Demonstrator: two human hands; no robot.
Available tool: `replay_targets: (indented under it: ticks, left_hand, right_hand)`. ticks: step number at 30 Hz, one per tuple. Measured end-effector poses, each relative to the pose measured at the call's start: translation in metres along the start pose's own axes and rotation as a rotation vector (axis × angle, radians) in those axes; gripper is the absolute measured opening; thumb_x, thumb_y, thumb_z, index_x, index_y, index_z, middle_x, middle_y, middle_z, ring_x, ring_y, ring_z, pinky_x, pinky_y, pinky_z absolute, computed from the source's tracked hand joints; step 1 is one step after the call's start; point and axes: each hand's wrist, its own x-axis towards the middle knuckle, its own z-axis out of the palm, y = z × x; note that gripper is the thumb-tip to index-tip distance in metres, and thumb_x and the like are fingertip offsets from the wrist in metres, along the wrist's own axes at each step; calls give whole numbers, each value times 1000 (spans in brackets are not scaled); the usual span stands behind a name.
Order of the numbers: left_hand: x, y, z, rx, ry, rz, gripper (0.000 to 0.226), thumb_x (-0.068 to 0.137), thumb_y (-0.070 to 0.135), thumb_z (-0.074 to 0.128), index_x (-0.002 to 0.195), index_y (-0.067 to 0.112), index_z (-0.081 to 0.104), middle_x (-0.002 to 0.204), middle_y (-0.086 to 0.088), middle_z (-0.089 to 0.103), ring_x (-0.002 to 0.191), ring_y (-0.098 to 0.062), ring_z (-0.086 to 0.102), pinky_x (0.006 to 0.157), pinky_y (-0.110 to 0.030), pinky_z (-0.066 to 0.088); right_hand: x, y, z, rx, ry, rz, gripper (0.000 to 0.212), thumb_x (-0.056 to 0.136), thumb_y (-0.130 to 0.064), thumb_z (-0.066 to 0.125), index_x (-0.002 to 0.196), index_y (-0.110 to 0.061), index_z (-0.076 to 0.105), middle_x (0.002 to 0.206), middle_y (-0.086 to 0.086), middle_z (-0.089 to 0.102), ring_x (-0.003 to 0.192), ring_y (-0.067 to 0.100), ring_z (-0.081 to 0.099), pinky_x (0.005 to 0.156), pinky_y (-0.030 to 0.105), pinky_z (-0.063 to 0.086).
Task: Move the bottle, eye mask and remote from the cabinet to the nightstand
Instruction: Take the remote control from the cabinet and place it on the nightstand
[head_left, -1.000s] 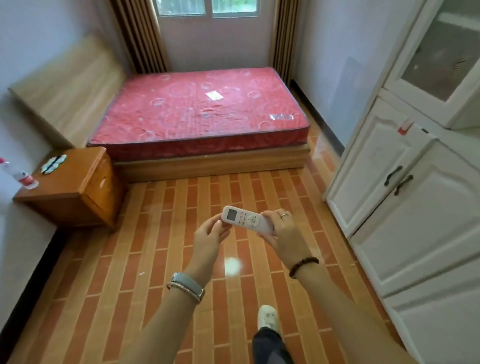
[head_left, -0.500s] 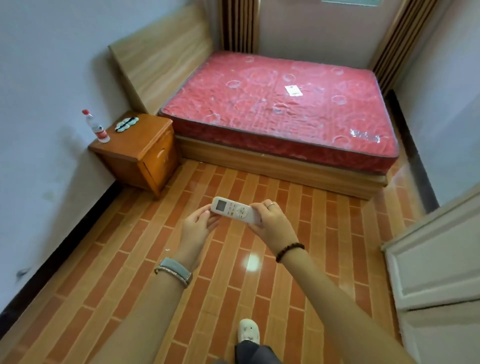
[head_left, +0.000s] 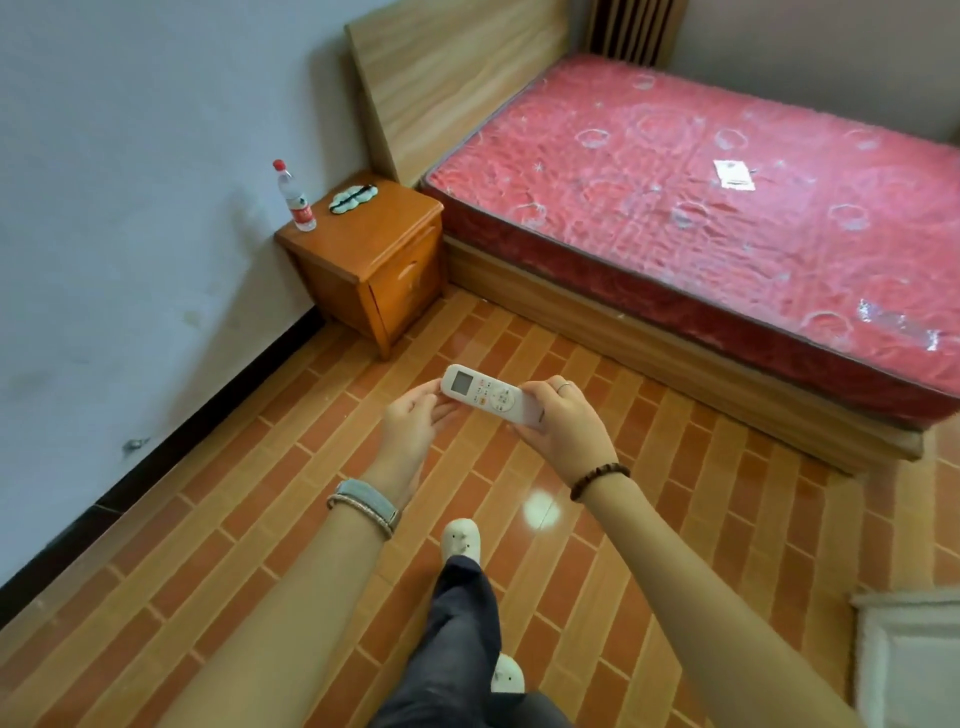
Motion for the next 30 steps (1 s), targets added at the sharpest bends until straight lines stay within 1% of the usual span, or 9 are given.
replay_targets:
  ticks: [3,5,8,12,17,22,25,27,30]
  left_hand:
    - [42,9,1,-35,11,-14,33,99,4,33,122,7,56,110,-10,66,102,-17,65,89,-29,51]
    - [71,18,1,-47,2,-14,33,99,5,33,123,7,55,114,-11,65,105,-18,65,94,-32,51]
    - [113,40,4,-48,10,8,31,100,7,32,121,13,55,110,-6,66,102,-13,65,92,-29,51]
    - [171,62,5,-23,25,14,34,100,11,34,130,8,51,117,-7,64,105,-13,63,96,-32,50]
    - [222,91,4,-14,35,27,33,101,10,34,128,10,53,106,1,65,104,-11,63,96,-31,50]
    - [271,102,6,-16,63,6,33,101,12,36,129,11,53,119,-5,64,108,-14,62,100,-36,48]
    - [300,109,14,-48,89,-12,34,100,10,35,129,9,52,117,-6,64,109,-16,61,101,-37,47]
    - [319,116,22,-71,110,-21,33,100,8,35,129,8,52,114,-6,63,108,-16,62,101,-36,47]
    - [353,126,33,-107,144,-24,34,100,7,35,130,6,50,118,-10,63,108,-19,62,101,-38,47]
  right_hand:
    - [43,7,6,-7,-17,-15,45,81,-27,74,120,-13,57,108,1,57,101,16,52,81,30,54]
    - [74,12,9,-16,-20,-19,45,82,-29,72,122,-14,57,109,0,57,102,15,52,82,28,53]
    - [124,17,12,-19,-33,-13,46,82,-30,72,122,-14,57,110,0,57,104,14,51,84,27,51]
    - [185,21,17,-2,-22,-2,46,80,-28,75,120,-12,59,109,3,58,104,17,52,86,29,51]
    - [246,24,28,31,-31,14,47,81,-29,74,122,-13,58,110,2,57,104,15,50,85,24,45]
    - [297,36,38,44,-72,10,47,81,-30,74,122,-15,57,109,0,56,103,14,49,85,25,47]
    - [330,49,43,48,-112,-4,47,82,-30,73,123,-14,57,110,1,56,104,15,49,85,25,45]
    - [354,59,46,33,-146,-19,48,83,-30,72,125,-13,56,111,2,55,105,17,49,87,28,47]
    - [394,75,50,16,-178,-56,49,84,-31,71,126,-13,55,113,2,55,107,18,50,88,33,50]
